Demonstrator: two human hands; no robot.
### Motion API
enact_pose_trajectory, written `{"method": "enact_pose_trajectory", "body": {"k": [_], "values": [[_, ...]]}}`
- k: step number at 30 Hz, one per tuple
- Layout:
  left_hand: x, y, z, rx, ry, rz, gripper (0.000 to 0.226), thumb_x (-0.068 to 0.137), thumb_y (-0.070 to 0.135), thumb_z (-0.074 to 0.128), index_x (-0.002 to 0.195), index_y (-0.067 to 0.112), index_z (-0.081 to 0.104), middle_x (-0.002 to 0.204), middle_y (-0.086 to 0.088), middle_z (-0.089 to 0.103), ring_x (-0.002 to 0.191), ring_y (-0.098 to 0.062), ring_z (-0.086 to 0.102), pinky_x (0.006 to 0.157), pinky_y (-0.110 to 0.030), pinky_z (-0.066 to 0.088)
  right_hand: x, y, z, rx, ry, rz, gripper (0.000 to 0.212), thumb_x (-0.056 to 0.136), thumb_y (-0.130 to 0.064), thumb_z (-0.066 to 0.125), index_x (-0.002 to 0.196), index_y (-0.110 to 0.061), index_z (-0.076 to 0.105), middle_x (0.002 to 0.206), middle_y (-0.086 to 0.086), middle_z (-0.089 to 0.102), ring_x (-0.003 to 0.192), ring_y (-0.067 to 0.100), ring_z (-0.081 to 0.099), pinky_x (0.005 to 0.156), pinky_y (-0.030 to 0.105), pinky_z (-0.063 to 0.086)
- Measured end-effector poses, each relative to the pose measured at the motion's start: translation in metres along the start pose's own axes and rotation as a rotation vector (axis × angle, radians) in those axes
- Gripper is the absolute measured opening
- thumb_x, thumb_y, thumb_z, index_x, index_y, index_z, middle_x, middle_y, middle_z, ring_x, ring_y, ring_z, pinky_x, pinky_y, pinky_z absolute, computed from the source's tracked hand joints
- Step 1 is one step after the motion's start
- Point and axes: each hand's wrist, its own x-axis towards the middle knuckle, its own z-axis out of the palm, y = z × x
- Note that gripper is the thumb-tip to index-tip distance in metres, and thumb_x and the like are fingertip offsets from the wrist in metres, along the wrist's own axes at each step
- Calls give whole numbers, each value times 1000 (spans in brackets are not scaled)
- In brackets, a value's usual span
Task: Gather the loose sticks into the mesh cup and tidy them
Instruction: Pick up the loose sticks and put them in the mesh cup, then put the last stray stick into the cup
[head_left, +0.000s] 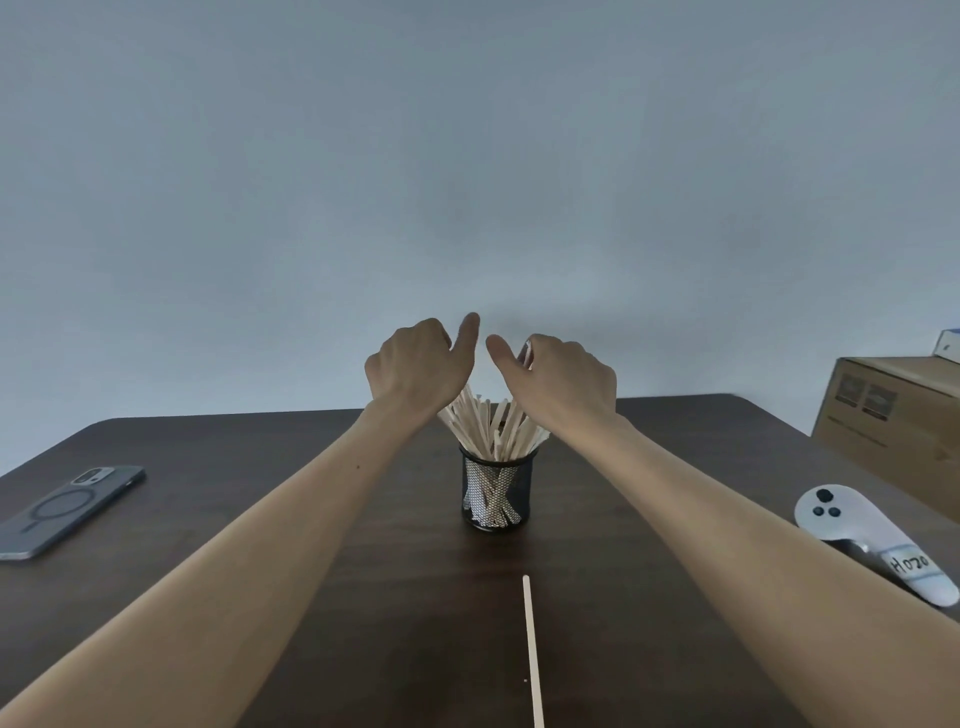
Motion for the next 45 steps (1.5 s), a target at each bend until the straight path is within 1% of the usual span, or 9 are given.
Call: {"method": "enact_pose_trajectory", "body": {"k": [10, 15, 19, 24, 31, 35, 40, 43, 45], "values": [[-36, -33, -35, -174, 82, -65, 42, 105, 51, 28, 102, 21, 57, 83, 2, 64, 87, -30, 56, 78, -37, 34, -27, 6, -16, 112, 16, 47, 76, 90, -76, 29, 129, -17, 56, 130, 1, 54, 106, 25, 64, 80, 37, 37], [-89, -58, -46, -210, 57, -154, 40, 105, 43, 34, 95, 16, 61, 85, -1, 67, 89, -34, 62, 75, -37, 38, -59, 14, -37, 299, 98, 218, 56, 99, -57, 25, 115, -16, 58, 118, 0, 59, 93, 23, 57, 80, 37, 37], [-146, -60, -28, -11, -270, -118, 40, 99, 50, 46, 87, 17, 64, 93, -4, 69, 101, -33, 67, 80, -35, 46, -103, 30, -37, 298, 93, 357, 32, 101, -33, 32, 102, -13, 57, 100, 5, 64, 91, 30, 59, 77, 37, 38], [-206, -29, 2, 171, -592, 46, 53, 88, 69, 54, 105, 20, 68, 110, -1, 71, 109, -27, 66, 89, -37, 48, -162, 43, -12, 59, -293, 330, 25, 96, -33, 45, 109, -23, 64, 111, 3, 68, 102, 29, 64, 85, 37, 49], [-193, -26, -20, 430, -694, 91, 13, 90, 15, 63, 103, 14, 64, 102, -5, 70, 109, -29, 68, 84, -34, 47, -187, 43, -8, -13, -489, 259, 28, 92, -31, 46, 105, -26, 71, 109, 1, 71, 101, 27, 66, 84, 34, 51], [-195, -36, -23, 524, -686, 132, 23, 95, 15, 56, 116, 12, 65, 123, -8, 68, 115, -30, 65, 80, -32, 40, -183, 34, -7, -4, -498, 229, 28, 91, -32, 48, 104, -25, 72, 107, 2, 71, 100, 27, 66, 83, 35, 51], [-191, -50, -28, 288, -654, 63, 25, 96, 27, 52, 106, 13, 69, 112, -8, 72, 104, -31, 68, 82, -34, 49, -178, 27, -9, 42, -473, 199, 25, 88, -31, 50, 96, -25, 73, 97, 0, 74, 90, 26, 66, 78, 34, 50], [-176, -59, -40, -55, -595, 8, 26, 89, 22, 52, 84, 5, 72, 80, -13, 78, 65, -30, 75, 64, -30, 60, -170, 25, -15, 120, -434, 198, 24, 88, -32, 51, 89, -27, 74, 87, -4, 75, 87, 23, 69, 81, 35, 55], [-164, -60, -50, -262, -545, -2, 17, 87, 13, 54, 89, 4, 68, 75, -16, 78, 53, -29, 73, 61, -30, 63, -161, 25, -21, 158, -391, 192, 24, 87, -32, 51, 84, -26, 73, 81, -5, 75, 81, 22, 70, 81, 37, 57]]}}
